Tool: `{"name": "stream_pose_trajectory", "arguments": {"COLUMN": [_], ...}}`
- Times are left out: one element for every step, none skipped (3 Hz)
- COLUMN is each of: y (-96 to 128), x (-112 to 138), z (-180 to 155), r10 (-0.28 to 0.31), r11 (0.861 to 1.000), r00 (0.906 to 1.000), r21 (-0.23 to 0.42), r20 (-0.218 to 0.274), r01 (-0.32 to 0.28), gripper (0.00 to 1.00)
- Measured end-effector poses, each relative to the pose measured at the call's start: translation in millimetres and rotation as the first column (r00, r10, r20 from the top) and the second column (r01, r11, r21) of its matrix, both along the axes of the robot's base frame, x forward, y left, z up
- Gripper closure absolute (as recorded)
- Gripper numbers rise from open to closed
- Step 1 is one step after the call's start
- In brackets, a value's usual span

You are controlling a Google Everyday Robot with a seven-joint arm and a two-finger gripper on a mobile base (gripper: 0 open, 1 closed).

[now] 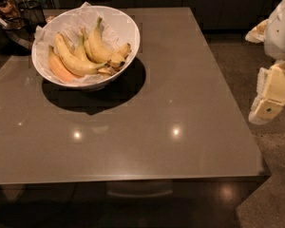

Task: Pick banana from white bowl

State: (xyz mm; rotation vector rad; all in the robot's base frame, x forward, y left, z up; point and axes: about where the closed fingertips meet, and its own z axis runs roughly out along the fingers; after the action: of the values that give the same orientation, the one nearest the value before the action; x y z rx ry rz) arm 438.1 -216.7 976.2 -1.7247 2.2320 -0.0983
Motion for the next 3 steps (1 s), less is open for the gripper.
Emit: {"name": "stream_pose_trajectory", "arguments": {"y": [0.0,2.6,61.3], "x": [0.0,2.6,26.6], "z": [0.0,2.7,32.1], "r10": [0.0,-0.024,-0.026], "r11": [1.0,1.0,0.999], "r00": [1.0,0.9996,0.9997], "r21": [0.0,0.013,-0.032], "r20": [0.0,-0.014,-0.004], "r01": [0.0,0.025,0.026], "gripper": [0.0,0.0,0.0]}}
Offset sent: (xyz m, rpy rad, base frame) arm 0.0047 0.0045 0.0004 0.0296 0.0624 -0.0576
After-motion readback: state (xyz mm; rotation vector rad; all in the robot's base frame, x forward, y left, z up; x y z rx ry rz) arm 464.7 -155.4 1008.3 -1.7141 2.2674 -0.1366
